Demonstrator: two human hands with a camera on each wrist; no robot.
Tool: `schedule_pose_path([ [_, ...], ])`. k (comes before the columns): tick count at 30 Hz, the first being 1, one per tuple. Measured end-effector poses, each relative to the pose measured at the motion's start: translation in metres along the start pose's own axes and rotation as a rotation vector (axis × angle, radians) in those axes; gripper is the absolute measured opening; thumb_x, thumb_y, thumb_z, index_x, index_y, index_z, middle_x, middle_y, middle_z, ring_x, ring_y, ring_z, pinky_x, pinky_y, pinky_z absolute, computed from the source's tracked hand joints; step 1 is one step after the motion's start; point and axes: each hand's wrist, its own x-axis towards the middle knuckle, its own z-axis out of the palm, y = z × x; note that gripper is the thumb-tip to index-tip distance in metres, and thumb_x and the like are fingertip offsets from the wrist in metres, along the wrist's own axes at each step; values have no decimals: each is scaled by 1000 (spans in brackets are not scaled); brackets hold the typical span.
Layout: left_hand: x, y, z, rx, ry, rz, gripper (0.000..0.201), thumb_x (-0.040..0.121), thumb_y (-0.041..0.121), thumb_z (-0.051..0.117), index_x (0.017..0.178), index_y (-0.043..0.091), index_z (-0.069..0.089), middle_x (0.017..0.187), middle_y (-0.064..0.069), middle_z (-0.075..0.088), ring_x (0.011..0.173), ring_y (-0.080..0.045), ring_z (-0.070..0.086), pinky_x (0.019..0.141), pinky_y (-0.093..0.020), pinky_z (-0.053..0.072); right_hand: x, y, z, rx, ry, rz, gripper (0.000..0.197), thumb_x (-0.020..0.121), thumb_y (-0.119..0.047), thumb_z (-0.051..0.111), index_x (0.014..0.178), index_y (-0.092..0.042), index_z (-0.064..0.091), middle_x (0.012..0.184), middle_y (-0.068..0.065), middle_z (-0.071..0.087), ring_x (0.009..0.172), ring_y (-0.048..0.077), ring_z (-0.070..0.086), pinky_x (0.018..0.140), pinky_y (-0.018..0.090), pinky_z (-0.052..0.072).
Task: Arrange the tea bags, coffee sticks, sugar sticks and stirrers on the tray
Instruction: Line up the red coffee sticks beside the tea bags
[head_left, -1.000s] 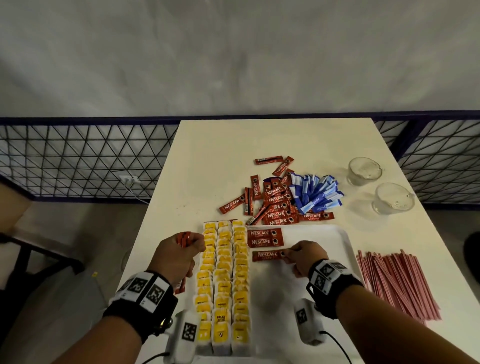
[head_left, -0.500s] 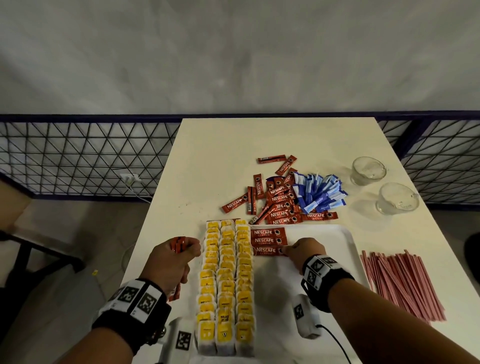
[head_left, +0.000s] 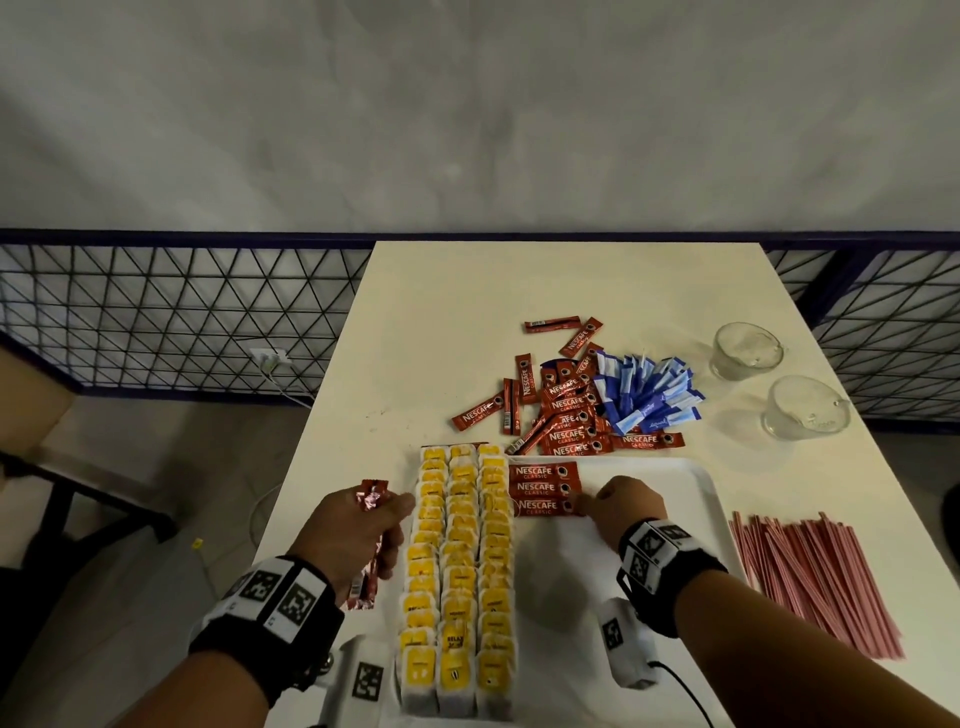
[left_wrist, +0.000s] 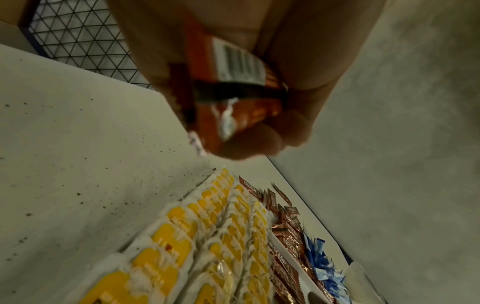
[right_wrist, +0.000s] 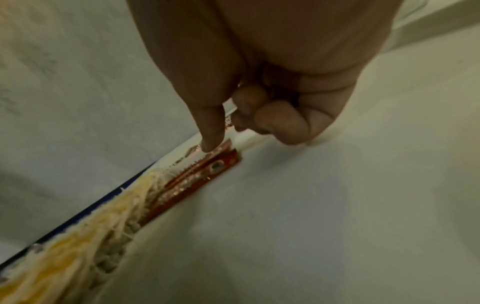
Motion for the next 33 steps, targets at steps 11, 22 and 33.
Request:
schedule_pose_path([
  [11, -21, 45, 48, 251, -434, 122, 18, 83, 7, 68, 71, 11, 56, 50, -7, 56, 39, -22, 50, 45, -27, 43, -86, -90, -41, 285, -274, -804, 19, 79, -36, 74, 69, -31, 58, 67, -12, 58, 57, -4, 49, 59, 18, 40],
  [22, -20, 37, 45, -1, -353, 0, 39, 95, 41, 51, 92, 3, 64, 61, -8, 54, 39, -17, 36, 47, -24, 30, -76, -63, -68, 366, -52, -755, 14, 94, -26, 56, 79, -24, 55, 64, -11, 53, 55, 1, 43, 55, 20, 37],
  [33, -4, 35, 68, -136, -74, 197, 10, 87, 7, 66, 92, 15, 71, 50, -10, 45, 37, -17, 34, 47, -25, 33, -78, -41, -72, 994, -257, -524, 27, 81, -23, 69, 93, -1, 60, 79, 10, 66, 60, 20, 54, 60, 33, 50],
])
